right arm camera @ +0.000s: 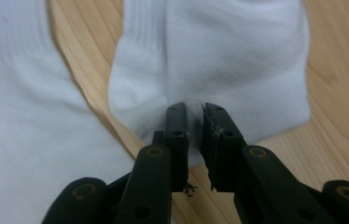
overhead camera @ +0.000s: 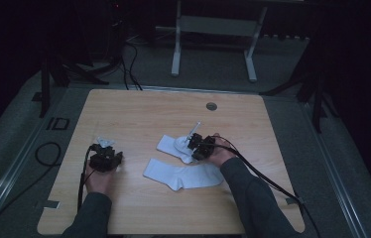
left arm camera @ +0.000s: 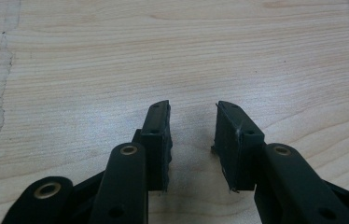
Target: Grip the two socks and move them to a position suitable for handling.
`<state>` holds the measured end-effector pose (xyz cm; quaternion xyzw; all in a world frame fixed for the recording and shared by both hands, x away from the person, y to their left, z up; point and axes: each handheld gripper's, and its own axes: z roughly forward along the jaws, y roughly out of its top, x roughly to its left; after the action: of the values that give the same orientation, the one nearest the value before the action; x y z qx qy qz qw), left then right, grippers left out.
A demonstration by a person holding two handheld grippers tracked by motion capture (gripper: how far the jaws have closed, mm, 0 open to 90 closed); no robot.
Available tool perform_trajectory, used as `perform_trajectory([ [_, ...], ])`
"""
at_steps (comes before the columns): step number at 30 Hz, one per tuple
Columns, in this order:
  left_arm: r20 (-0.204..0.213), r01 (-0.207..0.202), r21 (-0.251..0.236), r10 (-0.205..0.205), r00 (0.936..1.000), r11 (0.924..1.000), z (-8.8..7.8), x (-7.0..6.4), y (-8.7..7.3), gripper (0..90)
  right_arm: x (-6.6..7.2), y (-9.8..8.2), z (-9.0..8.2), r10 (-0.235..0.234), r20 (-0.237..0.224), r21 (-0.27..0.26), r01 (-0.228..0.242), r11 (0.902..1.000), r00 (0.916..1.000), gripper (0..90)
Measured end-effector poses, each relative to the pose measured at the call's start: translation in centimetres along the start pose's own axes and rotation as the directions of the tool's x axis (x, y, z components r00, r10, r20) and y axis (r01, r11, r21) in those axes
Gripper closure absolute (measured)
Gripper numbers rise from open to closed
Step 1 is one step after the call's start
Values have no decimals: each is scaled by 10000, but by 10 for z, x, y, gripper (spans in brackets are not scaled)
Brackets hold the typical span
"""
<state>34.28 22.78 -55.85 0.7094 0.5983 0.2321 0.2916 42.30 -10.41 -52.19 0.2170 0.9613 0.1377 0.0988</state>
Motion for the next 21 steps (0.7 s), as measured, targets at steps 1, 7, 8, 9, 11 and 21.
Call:
perform_trajectory([
  [1,-4,2,-2,-2,10000,10000,0,0,0,657,-1,1,-3,79,17,-122,-78,9999,10000,768],
  [7,23,15,1,-15,10000,10000,0,0,0,656,-3,25,-22,282,248,-1302,-248,9912,9993,667],
  [8,31,12,7,-12,10000,10000,0,0,0,655,-3,31,-22,270,265,-1373,-231,9903,9993,659],
  [9,33,14,3,-14,10000,10000,0,0,0,655,-3,36,-21,281,251,-1429,-243,9894,9993,648],
  [11,39,7,4,-7,10000,10000,0,0,0,655,-3,40,-19,333,215,-1472,-298,9887,9992,639],
  [21,40,-73,30,73,10000,10000,0,-1,0,653,-5,70,14,765,-8,-1366,-758,9877,9971,549],
])
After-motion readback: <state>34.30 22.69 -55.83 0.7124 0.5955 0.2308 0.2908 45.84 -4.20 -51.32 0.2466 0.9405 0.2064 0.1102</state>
